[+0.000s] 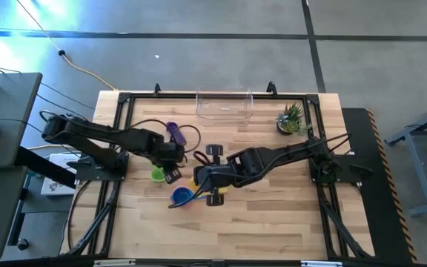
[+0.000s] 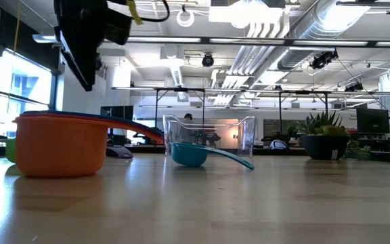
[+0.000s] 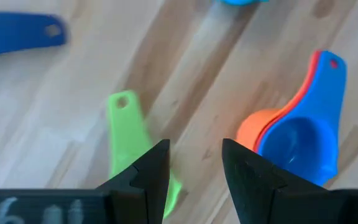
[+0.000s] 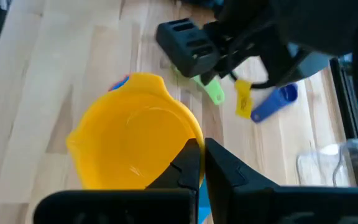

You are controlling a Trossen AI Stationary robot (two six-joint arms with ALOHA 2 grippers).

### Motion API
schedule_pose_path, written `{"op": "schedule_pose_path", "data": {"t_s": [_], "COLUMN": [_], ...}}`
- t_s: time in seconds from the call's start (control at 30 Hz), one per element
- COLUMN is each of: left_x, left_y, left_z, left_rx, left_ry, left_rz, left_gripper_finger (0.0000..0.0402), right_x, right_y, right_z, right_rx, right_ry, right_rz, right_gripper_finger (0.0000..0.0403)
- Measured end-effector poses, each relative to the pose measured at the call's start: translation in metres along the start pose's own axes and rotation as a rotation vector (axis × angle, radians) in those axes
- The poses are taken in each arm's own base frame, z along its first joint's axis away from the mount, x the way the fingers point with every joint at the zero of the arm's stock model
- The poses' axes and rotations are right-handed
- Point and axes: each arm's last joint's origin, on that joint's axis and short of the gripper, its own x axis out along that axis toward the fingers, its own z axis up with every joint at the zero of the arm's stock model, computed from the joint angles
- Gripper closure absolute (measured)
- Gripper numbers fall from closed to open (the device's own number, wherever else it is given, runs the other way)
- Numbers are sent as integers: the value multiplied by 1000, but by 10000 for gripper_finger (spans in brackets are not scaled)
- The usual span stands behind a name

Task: Nest measuring cups in basket
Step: Stack the yellow measuring cup on top of the blue measuring cup

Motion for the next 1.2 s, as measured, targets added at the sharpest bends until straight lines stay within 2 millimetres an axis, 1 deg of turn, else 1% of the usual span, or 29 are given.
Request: {"op": "schedule_pose_path", "data": {"t_s": [0.2,0.4,0.53,0.8,0.97,1.2], "left_x": [-25,-45,-55,-69,-73,-72], "left_y": [15,27,36,52,55,54], "left_z": [-14,-27,-36,-52,-55,-54], "left_rx": [-50,-101,-142,-250,-280,-280], "left_ry": [-16,-30,-40,-38,-61,-63], "left_rz": [35,47,78,166,165,168], "left_gripper_finger": [264,264,264,264,264,264], "right_x": [6,25,41,82,103,139], "right_y": [-16,-32,-39,-37,-35,-30], "right_z": [12,24,26,21,19,10], "right_rx": [-52,-103,-135,-200,-230,-246], "right_ry": [-99,-210,-232,-206,-206,-164], "right_rz": [45,119,174,284,324,356], "right_gripper_finger": [403,403,403,403,403,403]}}
